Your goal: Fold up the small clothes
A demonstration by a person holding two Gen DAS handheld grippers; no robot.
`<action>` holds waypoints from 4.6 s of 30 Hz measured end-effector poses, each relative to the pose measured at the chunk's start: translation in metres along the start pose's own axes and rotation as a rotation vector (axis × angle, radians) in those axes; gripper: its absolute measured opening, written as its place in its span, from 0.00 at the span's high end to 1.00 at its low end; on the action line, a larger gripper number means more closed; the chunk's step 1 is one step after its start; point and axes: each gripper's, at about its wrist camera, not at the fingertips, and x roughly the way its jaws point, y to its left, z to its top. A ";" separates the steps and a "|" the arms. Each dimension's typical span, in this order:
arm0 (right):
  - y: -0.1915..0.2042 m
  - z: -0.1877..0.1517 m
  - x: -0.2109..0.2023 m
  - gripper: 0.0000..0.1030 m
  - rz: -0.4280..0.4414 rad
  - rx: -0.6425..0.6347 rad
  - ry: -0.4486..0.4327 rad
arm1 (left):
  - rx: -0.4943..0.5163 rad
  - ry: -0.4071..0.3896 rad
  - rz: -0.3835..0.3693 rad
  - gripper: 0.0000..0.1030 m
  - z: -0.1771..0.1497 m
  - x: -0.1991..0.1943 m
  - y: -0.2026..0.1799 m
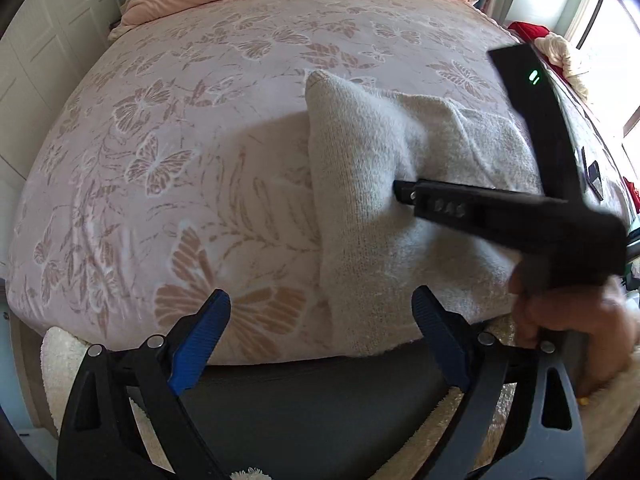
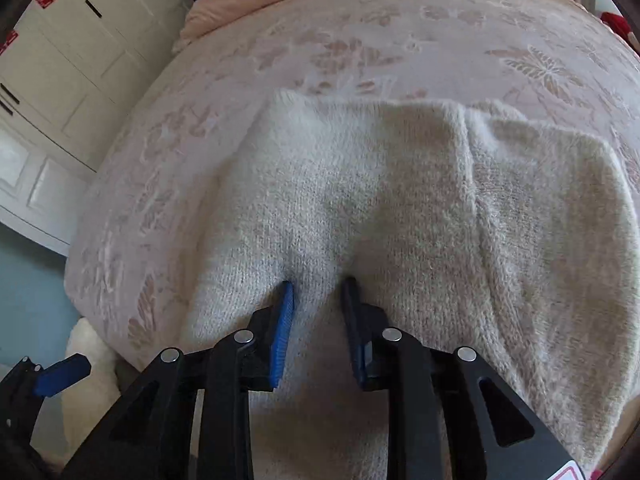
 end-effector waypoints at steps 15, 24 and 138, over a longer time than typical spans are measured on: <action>-0.109 -0.066 -0.078 0.87 -0.076 0.326 -0.193 | 0.056 0.000 -0.090 0.12 0.019 0.009 -0.044; -0.144 -0.079 -0.055 0.88 -0.100 0.367 -0.143 | 0.098 0.010 -0.053 0.11 0.022 0.019 -0.060; 0.030 0.040 0.012 0.55 -0.058 0.107 -0.215 | -0.312 -0.078 -0.204 0.39 0.098 0.085 0.204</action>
